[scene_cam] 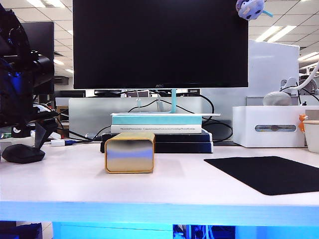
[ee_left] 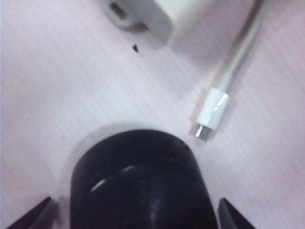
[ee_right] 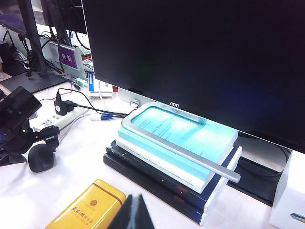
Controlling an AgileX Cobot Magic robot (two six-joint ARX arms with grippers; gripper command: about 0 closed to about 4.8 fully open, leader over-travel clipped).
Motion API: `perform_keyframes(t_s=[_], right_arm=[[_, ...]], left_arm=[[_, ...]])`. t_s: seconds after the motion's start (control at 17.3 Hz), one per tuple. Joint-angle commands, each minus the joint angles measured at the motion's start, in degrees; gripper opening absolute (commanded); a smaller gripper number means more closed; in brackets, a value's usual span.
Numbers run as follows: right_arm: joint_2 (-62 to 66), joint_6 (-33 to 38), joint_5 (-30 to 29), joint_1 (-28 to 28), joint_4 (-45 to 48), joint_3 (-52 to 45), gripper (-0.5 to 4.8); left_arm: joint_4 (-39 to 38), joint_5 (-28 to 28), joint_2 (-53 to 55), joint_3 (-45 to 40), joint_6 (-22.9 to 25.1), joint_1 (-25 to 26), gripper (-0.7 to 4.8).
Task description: Place the black mouse on the black mouse pad.
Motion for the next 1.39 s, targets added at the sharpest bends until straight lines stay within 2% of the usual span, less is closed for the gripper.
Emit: perform_keyframes(t_s=[0.06, 0.58, 0.99, 1.04, 1.16, 1.27, 1.39], right_arm=[[-0.15, -0.13, -0.13, 0.04, 0.9, 0.33, -0.02], [-0.15, -0.13, -0.11, 0.04, 0.94, 0.33, -0.02], [-0.2, -0.13, -0.13, 0.04, 0.96, 0.33, -0.02], [-0.2, -0.13, -0.13, 0.04, 0.96, 0.33, -0.02], [-0.2, -0.13, -0.13, 0.04, 0.96, 0.33, -0.01], [-0.2, -0.13, -0.13, 0.04, 0.96, 0.33, -0.02], [-0.2, -0.15, -0.11, 0.04, 0.96, 0.33, -0.02]], left_arm=[[-0.5, 1.81, 0.31, -0.15, -1.14, 0.04, 4.79], [1.99, 4.46, 0.33, -0.15, -2.4, 0.04, 4.79], [-3.08, 4.15, 0.33, -0.15, -2.23, 0.04, 4.79], [-3.26, 4.0, 0.33, -0.15, -2.21, 0.04, 4.7], [-3.34, 3.98, 0.33, -0.15, -2.21, 0.04, 3.6], [-3.28, 3.43, 0.33, -0.15, -2.23, 0.04, 3.27], [-2.4, 3.28, 0.33, -0.15, -2.21, 0.04, 3.26]])
